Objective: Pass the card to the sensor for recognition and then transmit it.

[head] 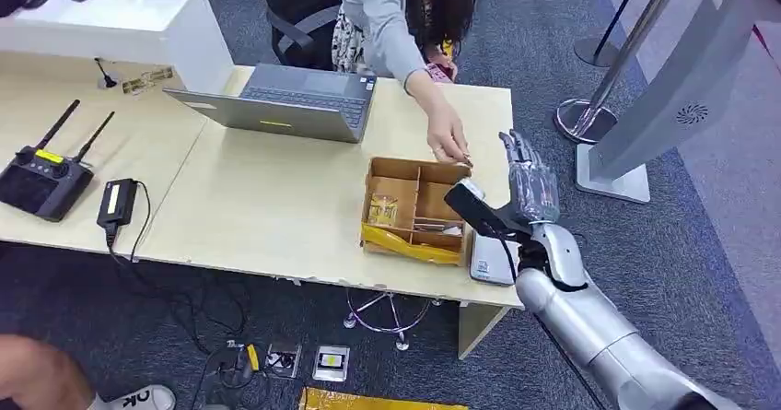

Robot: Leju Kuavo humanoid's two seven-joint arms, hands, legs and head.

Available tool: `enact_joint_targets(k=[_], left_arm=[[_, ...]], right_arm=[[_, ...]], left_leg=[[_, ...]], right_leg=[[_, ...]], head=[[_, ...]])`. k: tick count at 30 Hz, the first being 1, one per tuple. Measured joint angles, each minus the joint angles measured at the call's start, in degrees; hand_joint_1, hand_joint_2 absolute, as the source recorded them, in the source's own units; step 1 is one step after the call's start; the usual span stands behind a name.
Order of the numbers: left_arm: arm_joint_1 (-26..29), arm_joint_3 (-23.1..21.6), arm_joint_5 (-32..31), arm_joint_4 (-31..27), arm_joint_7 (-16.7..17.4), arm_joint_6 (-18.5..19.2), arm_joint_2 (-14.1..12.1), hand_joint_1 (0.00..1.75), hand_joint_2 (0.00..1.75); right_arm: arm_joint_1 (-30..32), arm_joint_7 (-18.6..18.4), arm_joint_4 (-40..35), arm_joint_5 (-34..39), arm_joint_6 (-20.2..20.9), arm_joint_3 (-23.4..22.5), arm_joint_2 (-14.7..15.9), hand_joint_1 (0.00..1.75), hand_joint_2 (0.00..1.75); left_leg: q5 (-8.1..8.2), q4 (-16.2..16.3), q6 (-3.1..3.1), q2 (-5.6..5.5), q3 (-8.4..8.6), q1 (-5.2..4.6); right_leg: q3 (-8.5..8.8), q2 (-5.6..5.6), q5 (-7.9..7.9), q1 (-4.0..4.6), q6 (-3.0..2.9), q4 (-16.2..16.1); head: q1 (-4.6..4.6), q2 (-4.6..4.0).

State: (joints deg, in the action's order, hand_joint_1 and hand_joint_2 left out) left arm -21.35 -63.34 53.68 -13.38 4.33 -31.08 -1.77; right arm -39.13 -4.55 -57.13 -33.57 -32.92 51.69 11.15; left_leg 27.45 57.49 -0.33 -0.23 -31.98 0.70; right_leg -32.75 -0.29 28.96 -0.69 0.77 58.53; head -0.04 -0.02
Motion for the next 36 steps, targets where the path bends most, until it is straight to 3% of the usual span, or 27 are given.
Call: enact_joint_targets(k=[15, 16, 17, 36], left_arm=[[0.0, -0.2, 0.4, 0.0, 0.0, -0.7, 0.1, 0.0, 0.0], [0.0, -0.2, 0.5, 0.0, 0.0, -0.9, 0.1, 0.0, 0.0], [0.0, -0.2, 0.5, 0.0, 0.0, -1.0, 0.1, 0.0, 0.0], [0.0, -0.2, 1.0, 0.0, -0.1, -1.9, 0.1, 0.0, 0.0]], right_arm=[[1.5, -3.1, 0.4, -2.4, -0.3, -1.6, 0.1, 0.0, 1.75], [1.6, -3.2, 0.4, -2.4, -0.2, -1.7, 0.1, 0.75, 1.75], [1.8, -3.3, 0.4, -2.4, -0.1, -1.8, 0.1, 1.75, 1.75], [2.0, -1.9, -0.1, 0.0, 0.3, -3.7, 0.2, 1.75, 1.75]], left_leg=[[0.0, 0.0, 0.0, 0.01, -0.01, 0.0], [0.0, 0.0, 0.0, 0.01, -0.01, 0.0], [0.0, 0.0, 0.0, 0.01, -0.01, 0.0], [0.0, 0.0, 0.0, 0.01, -0.02, 0.0]], right_leg=[[-0.01, 0.01, 0.0, 0.0, 0.0, 0.0], [-0.02, 0.01, 0.0, 0.0, 0.0, 0.0], [-0.01, 0.0, 0.0, 0.0, 0.0, 0.0], [-0.01, 0.0, 0.0, 0.0, 0.0, 0.0]], head=[[0.0, 0.0], [0.0, 0.0], [0.0, 0.0], [0.0, 0.0]])
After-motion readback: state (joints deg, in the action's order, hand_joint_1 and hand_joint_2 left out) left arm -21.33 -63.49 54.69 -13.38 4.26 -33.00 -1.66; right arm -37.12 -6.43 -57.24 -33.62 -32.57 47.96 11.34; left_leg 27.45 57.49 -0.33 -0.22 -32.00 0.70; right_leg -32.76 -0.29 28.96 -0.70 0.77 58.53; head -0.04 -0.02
